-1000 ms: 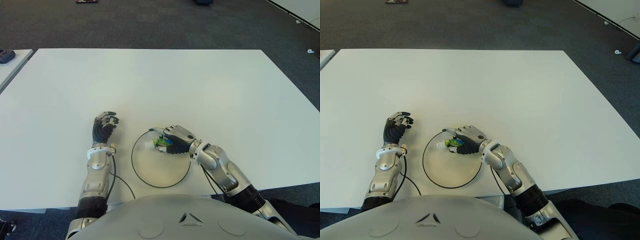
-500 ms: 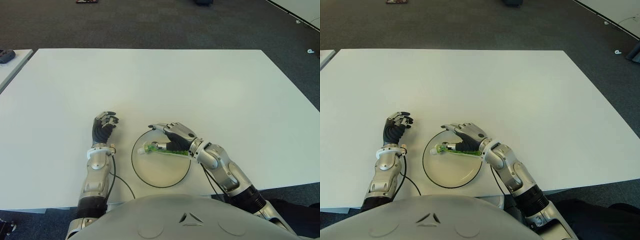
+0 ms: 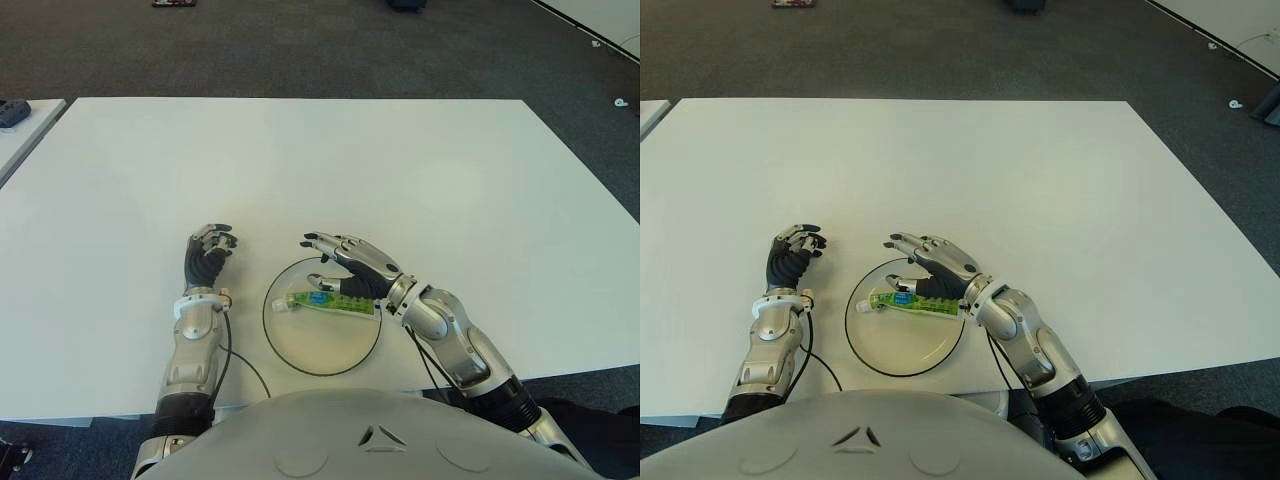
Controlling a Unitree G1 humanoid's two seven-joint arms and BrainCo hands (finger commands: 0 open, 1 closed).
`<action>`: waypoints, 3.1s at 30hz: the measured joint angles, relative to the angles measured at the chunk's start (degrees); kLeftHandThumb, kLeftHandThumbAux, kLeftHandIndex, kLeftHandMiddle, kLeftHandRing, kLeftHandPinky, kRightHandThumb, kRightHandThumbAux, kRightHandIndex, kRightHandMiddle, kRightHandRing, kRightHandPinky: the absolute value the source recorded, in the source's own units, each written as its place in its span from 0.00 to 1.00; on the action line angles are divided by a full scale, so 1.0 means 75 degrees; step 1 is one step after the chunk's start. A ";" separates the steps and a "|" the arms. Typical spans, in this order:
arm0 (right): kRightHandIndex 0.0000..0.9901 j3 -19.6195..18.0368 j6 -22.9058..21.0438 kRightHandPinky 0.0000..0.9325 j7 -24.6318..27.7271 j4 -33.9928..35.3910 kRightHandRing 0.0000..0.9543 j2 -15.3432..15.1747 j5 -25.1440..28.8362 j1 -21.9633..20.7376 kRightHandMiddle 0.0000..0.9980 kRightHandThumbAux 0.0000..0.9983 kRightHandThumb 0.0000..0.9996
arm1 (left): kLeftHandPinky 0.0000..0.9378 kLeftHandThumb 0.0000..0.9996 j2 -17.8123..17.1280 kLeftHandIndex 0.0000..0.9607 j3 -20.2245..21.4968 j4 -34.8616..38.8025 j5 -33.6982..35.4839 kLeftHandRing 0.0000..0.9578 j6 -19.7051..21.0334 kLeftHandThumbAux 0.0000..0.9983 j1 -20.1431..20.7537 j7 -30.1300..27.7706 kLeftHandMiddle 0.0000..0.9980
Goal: Put the toothpaste on the table into the plate.
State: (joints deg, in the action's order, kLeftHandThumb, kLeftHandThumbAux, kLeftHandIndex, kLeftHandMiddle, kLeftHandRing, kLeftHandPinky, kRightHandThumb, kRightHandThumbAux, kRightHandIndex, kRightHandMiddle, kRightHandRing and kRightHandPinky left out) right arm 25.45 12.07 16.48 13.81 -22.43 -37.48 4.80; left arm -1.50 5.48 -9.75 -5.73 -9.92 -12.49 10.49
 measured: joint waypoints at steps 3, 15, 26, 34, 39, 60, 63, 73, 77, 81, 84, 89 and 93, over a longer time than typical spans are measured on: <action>0.00 -0.0169 0.0005 0.00 -0.0011 0.0123 0.00 0.0034 0.0406 0.0167 0.00 0.10 0.44 | 0.51 0.70 -0.0002 0.45 -0.0001 0.0001 -0.0003 0.55 0.0022 0.72 0.0009 0.0000 0.54; 0.00 -0.1111 0.1034 0.00 -0.0110 0.0226 0.00 -0.0091 0.2322 0.0575 0.00 0.10 0.36 | 0.53 0.70 -0.0011 0.45 0.0007 -0.0020 0.0011 0.55 0.0001 0.72 0.0011 0.0000 0.54; 0.00 -0.1994 0.1744 0.01 -0.0510 -0.1479 0.00 0.1015 0.4589 0.0267 0.00 0.24 0.19 | 0.52 0.70 -0.0026 0.45 0.0005 -0.0073 -0.0015 0.55 0.0015 0.72 0.0056 0.0000 0.54; 0.02 -0.2529 0.1784 0.13 -0.0781 -0.1526 0.05 0.2053 0.5813 0.0198 0.06 0.41 0.11 | 0.55 0.70 -0.0073 0.45 0.0010 -0.0091 0.0005 0.55 0.0043 0.72 0.0097 0.0000 0.54; 0.07 -0.2884 0.1672 0.19 -0.1108 -0.1335 0.11 0.2334 0.5947 0.0327 0.11 0.51 0.09 | 0.55 0.70 -0.0124 0.45 0.0023 -0.0155 0.0017 0.55 -0.0033 0.72 0.0109 0.0000 0.54; 0.35 -0.4034 0.2167 0.44 -0.2436 -0.3043 0.37 0.2927 0.5564 0.0078 0.36 0.70 0.08 | 0.54 0.70 -0.0163 0.45 0.0027 -0.0352 0.0144 0.55 -0.0288 0.72 0.0168 -0.0051 0.54; 0.36 -0.4069 0.2178 0.44 -0.2475 -0.3197 0.39 0.2918 0.5488 0.0038 0.37 0.72 0.07 | 0.54 0.70 -0.0166 0.45 0.0032 -0.0367 0.0159 0.56 -0.0297 0.72 0.0176 -0.0051 0.54; 0.37 -0.4062 0.2189 0.41 -0.2208 -0.3600 0.39 0.2837 0.5486 -0.0045 0.38 0.76 0.09 | 0.55 0.70 -0.0166 0.45 0.0030 -0.0433 0.0172 0.56 -0.0351 0.72 0.0210 -0.0051 0.54; 0.37 -0.4063 0.2346 0.40 -0.2112 -0.3961 0.38 0.2825 0.5457 -0.0057 0.38 0.77 0.11 | 0.54 0.71 -0.0164 0.45 0.0029 -0.0434 0.0198 0.55 -0.0349 0.72 0.0222 -0.0058 0.54; 0.41 -0.4047 0.2408 0.39 -0.2171 -0.4223 0.38 0.2756 0.5179 -0.0058 0.40 0.74 0.53 | 0.54 0.70 -0.0162 0.45 0.0024 -0.0434 0.0233 0.55 -0.0335 0.72 0.0225 -0.0072 0.54; 0.42 -0.4013 0.2349 0.40 -0.2253 -0.4283 0.38 0.2648 0.4902 -0.0057 0.40 0.73 0.64 | 0.54 0.70 -0.0163 0.45 0.0022 -0.0432 0.0236 0.55 -0.0294 0.72 0.0229 -0.0075 0.53; 0.43 -0.3892 0.1734 0.41 -0.2278 -0.4237 0.39 0.2438 0.4565 -0.0056 0.41 0.73 0.68 | 0.54 0.70 -0.0164 0.45 0.0020 -0.0426 0.0233 0.54 -0.0216 0.72 0.0265 -0.0075 0.53; 0.43 -0.3834 0.1237 0.41 -0.2192 -0.4119 0.39 0.2347 0.4514 -0.0033 0.41 0.73 0.69 | 0.54 0.70 -0.0164 0.45 0.0013 -0.0421 0.0212 0.54 -0.0199 0.72 0.0272 -0.0075 0.52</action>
State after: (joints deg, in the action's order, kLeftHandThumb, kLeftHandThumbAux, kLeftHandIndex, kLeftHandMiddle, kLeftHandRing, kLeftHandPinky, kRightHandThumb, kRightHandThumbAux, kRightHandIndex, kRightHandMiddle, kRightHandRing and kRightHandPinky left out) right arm -3.31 21.35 0.04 -17.08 -4.83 -3.62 4.55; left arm -2.73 5.57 -12.91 -4.14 -11.42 -10.45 9.93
